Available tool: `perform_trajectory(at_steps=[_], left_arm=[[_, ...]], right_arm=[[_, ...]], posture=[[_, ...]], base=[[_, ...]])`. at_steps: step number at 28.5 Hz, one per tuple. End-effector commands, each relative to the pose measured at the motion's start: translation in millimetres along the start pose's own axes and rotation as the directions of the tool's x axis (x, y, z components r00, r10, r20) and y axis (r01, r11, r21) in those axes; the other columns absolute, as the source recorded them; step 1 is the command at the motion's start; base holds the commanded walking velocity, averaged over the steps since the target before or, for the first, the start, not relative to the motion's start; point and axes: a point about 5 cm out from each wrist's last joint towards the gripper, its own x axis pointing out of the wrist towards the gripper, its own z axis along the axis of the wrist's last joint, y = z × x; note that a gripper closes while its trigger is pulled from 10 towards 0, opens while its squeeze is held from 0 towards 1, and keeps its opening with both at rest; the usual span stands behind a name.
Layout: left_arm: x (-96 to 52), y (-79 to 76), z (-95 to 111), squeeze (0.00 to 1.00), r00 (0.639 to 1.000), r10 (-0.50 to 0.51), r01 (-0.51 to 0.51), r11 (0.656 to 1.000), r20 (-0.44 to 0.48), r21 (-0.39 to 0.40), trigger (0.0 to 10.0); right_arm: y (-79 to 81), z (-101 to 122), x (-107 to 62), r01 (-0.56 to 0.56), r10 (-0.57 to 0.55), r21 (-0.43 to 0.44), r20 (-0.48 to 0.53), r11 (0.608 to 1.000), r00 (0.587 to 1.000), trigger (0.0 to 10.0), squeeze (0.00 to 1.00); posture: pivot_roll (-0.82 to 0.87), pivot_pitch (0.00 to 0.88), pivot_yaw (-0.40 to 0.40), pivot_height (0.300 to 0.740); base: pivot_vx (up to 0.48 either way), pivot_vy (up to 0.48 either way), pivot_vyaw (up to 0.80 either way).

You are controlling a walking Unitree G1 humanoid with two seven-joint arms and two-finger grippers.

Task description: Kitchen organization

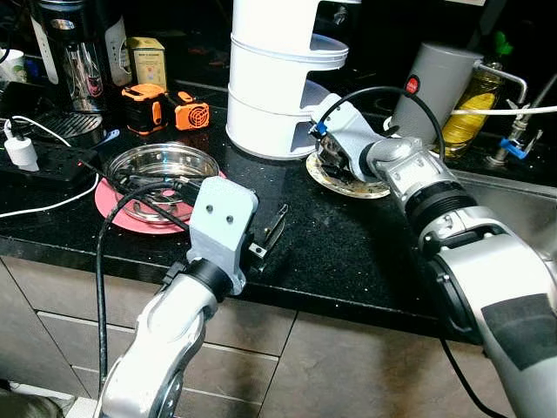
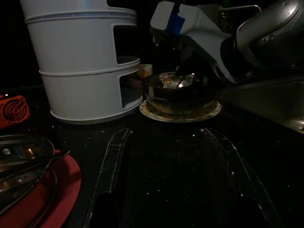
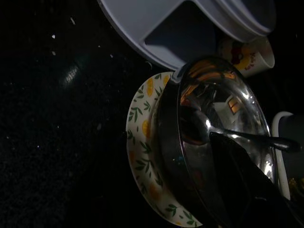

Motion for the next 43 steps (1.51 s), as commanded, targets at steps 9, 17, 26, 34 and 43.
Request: perform_trajectory(at_steps=[9, 17, 26, 34, 43], left_arm=[[-4.2, -4.2, 2.5, 0.00, 1.000, -0.005, 0.004, 1.000, -0.018, -0.023, 10.0], [-4.9, 0.4, 6.0, 0.00, 1.000, 0.013, -0.013, 1.000, -0.018, -0.019, 10.0], [-5.1, 4.1, 9.0, 0.00, 0.999, 0.025, -0.026, 1.000, -0.019, -0.008, 10.0], [-6.2, 3.4, 11.0, 0.00, 0.999, 0.026, -0.027, 1.000, -0.024, -0.009, 10.0], [-7.6, 4.0, 11.9, 0.00, 0.999, 0.030, -0.030, 0.999, -0.031, -0.011, 10.0]], right_arm=[[-4.5, -11.2, -1.4, 0.007, -0.004, 0.070, -0.042, 0.998, 0.999, 10.0, 0.00], [3.0, -21.9, 2.6, -0.002, 0.009, 0.196, -0.034, 0.981, 0.999, 10.0, 0.00], [4.8, -24.4, 4.4, 0.024, -0.022, 0.247, -0.011, 0.969, 1.000, 10.0, 0.00], [11.2, -34.0, 7.4, 0.034, -0.021, 0.236, -0.054, 0.971, 0.998, 10.0, 0.00], [14.6, -41.3, 8.2, 0.029, -0.008, 0.214, -0.099, 0.976, 0.995, 10.0, 0.00]], posture=[[0.07, 0.000, -0.164, 0.740], [0.07, 0.000, -0.163, 0.740], [0.08, 0.000, -0.158, 0.740], [0.08, 0.007, -0.161, 0.740], [0.08, 0.018, -0.161, 0.740]], base=[[0.000, 0.000, 0.00], [0.000, 0.000, 0.00], [0.000, 0.000, 0.00], [0.000, 0.000, 0.00], [0.000, 0.000, 0.00]])
